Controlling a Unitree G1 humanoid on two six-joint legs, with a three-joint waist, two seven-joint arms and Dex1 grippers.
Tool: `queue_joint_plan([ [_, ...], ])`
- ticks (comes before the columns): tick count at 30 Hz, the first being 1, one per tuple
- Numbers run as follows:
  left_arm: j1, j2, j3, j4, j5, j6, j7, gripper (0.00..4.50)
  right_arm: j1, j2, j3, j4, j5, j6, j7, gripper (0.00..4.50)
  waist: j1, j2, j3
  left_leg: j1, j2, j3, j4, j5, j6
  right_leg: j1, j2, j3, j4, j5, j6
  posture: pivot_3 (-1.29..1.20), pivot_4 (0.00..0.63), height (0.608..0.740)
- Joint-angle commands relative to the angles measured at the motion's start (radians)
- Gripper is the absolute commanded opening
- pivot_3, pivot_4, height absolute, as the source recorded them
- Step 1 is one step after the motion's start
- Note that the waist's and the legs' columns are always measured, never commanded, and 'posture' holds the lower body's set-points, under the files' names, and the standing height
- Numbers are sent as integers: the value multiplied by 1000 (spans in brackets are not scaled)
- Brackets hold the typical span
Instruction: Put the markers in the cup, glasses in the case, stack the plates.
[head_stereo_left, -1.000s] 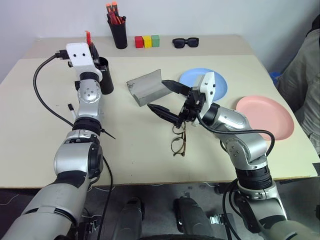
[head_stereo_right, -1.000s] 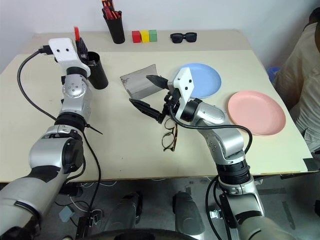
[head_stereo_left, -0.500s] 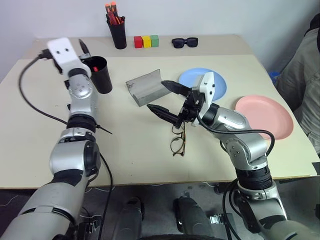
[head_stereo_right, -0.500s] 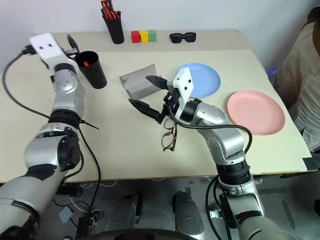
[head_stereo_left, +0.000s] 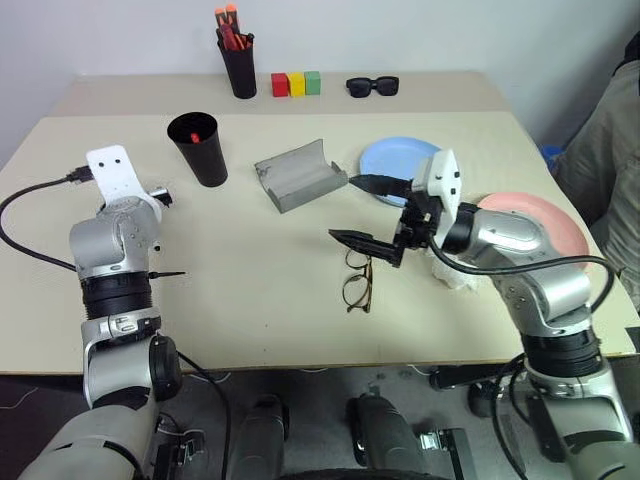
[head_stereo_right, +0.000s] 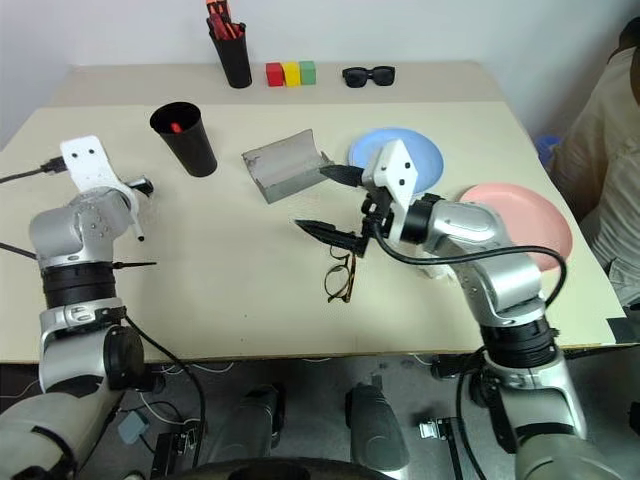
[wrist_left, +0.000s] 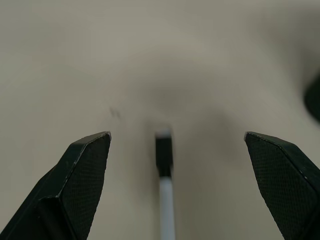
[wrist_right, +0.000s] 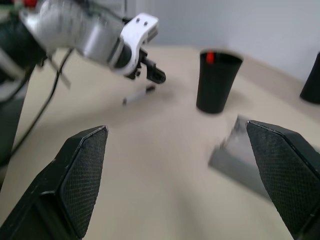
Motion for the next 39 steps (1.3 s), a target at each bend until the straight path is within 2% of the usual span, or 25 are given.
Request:
queue_joint_plan([
  [1,-10,15,4,-25,37,86,5,4400,5,-20,-26,-1,3,-23,23,4500,-2,0,0,0,0,0,0,0,0,0,0,0,0,0,0,0,150,740],
  [4,-17,10,14,1,50,107,-2,4400,14,-23,-28,2,-2,-29,21,4500,1,0,0,0,0,0,0,0,0,0,0,0,0,0,0,0,150,740],
  [7,-25,-11,61,45,42,120,-7,3552,26,-18,-28,-5,-5,-33,9,4500,3,0,0,0,0,0,0,0,0,0,0,0,0,0,0,0,150,740],
  [14,-34,-49,148,75,44,116,6,45,38,-7,-24,-13,-2,-39,-15,4500,-1,0,0,1,0,1,0,0,0,0,-1,0,0,0,0,0,150,740],
  [16,-39,-65,182,65,40,81,21,45,39,-6,-22,-13,-2,-41,-18,4500,0,0,0,1,0,1,-1,0,0,0,-1,0,0,0,0,0,150,740],
  [19,-31,-109,248,-2,-18,-259,-46,45,36,-3,-19,-5,-6,-48,-20,4500,3,0,0,1,0,1,0,0,0,1,-1,0,-1,0,0,0,150,740],
  [23,-40,-72,125,-72,43,-541,-142,45,26,7,-20,8,-10,-58,-24,4500,9,-1,0,0,0,1,0,0,-1,0,-1,0,-1,0,0,0,150,740],
  [26,-91,-55,36,-51,60,-686,-241,45,10,27,-21,22,-11,-68,-39,4500,20,-1,0,0,0,1,0,0,-1,1,-1,0,-2,0,0,0,150,740],
  [30,-193,-39,-92,140,164,-848,-266,45,-18,71,-24,46,-19,-81,-66,4500,32,-1,0,0,-1,1,0,0,-1,1,-1,0,-3,0,0,0,150,740],
  [34,-296,-61,-143,417,217,-1098,-246,45,-30,100,-14,59,-30,-99,-84,4500,29,-1,0,0,-1,1,0,0,-1,1,-1,0,-3,0,0,0,150,740],
  [39,-376,-65,-168,689,245,-1283,-226,45,-24,115,-21,44,-34,-100,-104,4500,23,-1,0,-1,-1,1,-1,0,0,0,-1,0,-3,0,0,0,150,740],
])
